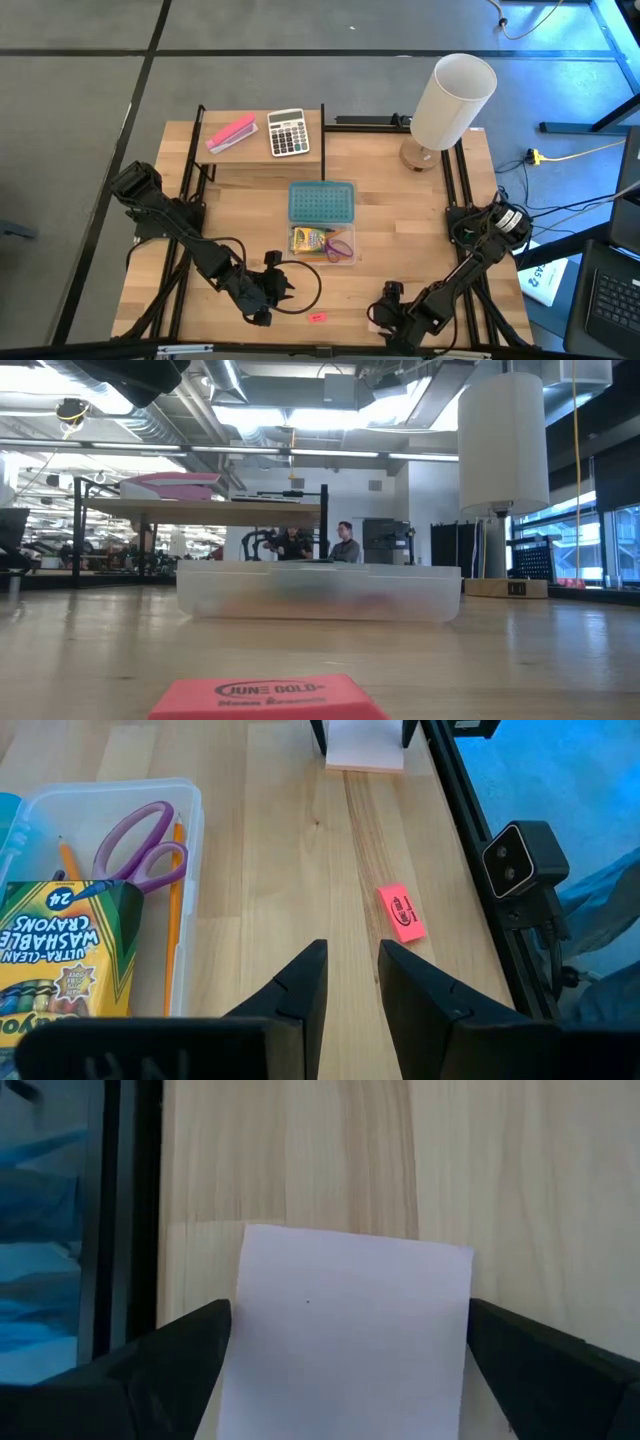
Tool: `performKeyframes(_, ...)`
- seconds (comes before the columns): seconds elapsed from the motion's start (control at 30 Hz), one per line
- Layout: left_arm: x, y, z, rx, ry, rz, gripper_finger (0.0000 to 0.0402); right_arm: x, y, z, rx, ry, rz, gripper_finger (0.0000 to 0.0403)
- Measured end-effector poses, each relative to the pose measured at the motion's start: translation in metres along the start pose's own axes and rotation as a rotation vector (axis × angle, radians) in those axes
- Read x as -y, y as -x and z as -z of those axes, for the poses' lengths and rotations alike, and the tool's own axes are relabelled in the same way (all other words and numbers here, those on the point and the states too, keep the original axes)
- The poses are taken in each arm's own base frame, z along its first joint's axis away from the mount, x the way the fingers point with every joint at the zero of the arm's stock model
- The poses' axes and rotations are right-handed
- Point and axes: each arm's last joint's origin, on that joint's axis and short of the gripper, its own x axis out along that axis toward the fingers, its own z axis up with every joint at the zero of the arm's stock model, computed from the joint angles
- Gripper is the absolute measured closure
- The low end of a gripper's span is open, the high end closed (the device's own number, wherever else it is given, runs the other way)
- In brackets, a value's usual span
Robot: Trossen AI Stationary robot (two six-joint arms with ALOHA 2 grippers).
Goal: Pack school essentials
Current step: Put the pink sticky notes into the blue supply box
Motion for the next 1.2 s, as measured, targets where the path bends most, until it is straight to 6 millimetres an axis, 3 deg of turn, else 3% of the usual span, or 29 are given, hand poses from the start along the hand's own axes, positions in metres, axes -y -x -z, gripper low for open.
performKeyframes(0.77, 0.0001, 0.0001, 0.0001, 0.0, 0.0, 0.0, 0.0316, -0.0054, 0.0027, 0.01, 0.046, 0.062, 0.043, 0.0003)
performKeyframes(1.2, 0.0001, 0.0001, 0.0, 0.0, 0.0, 0.0, 0.0316, -0.0055, 0.0027, 0.0097, 0.054, 0.06, 0.047, 0.0043)
